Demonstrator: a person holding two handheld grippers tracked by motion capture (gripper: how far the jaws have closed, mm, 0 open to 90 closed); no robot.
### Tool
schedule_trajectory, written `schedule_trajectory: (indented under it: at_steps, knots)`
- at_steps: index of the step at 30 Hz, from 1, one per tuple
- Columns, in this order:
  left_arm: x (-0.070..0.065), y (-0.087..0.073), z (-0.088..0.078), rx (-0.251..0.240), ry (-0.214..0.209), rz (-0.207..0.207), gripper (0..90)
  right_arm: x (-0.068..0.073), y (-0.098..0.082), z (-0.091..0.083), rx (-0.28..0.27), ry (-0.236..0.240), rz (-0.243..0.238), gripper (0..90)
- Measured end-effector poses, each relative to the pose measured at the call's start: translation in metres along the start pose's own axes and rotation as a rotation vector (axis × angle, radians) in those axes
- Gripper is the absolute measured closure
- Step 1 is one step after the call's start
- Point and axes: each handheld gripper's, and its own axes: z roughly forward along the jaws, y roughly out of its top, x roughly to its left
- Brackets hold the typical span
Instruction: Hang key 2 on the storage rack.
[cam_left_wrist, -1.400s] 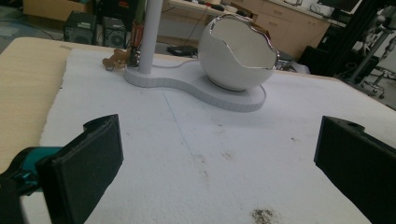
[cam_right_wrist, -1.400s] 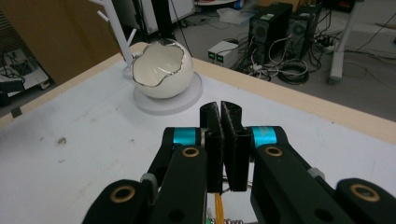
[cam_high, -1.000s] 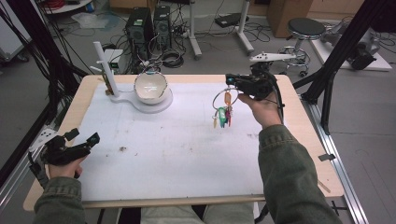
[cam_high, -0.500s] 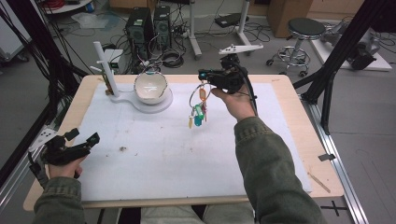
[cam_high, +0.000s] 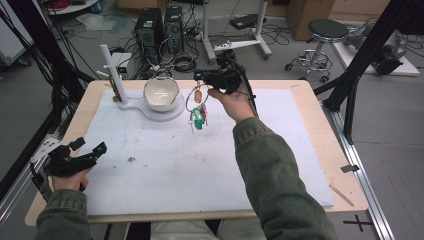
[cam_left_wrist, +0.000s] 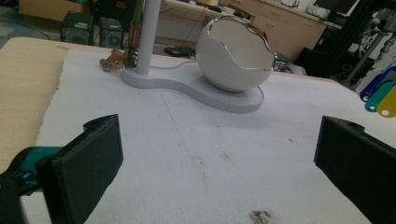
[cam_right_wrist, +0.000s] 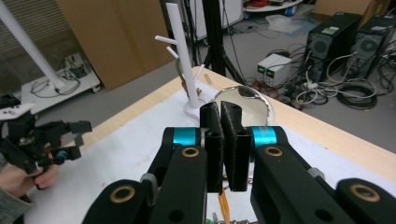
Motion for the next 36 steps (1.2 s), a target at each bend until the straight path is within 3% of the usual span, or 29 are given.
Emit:
schedule_trajectory:
  at_steps: [10,19,29,36]
  knots:
    - [0.001,0.0,0.0,-0.003,-0.005,-0.002,1.7,0.013,0.008,0.026,-0.004,-0.01,0.028,88.1]
    - [0.003,0.0,0.001,-0.004,-0.01,-0.005,1.7,0.023,0.008,0.049,-0.064,-0.047,0.05,88.1]
    - [0.006,0.0,0.002,-0.007,-0.002,-0.017,1.6,0.041,0.01,0.08,-0.088,-0.075,0.074,88.2]
    - [0.006,0.0,0.002,-0.005,-0.002,-0.019,1.6,0.053,0.011,0.103,-0.071,-0.079,0.068,88.2]
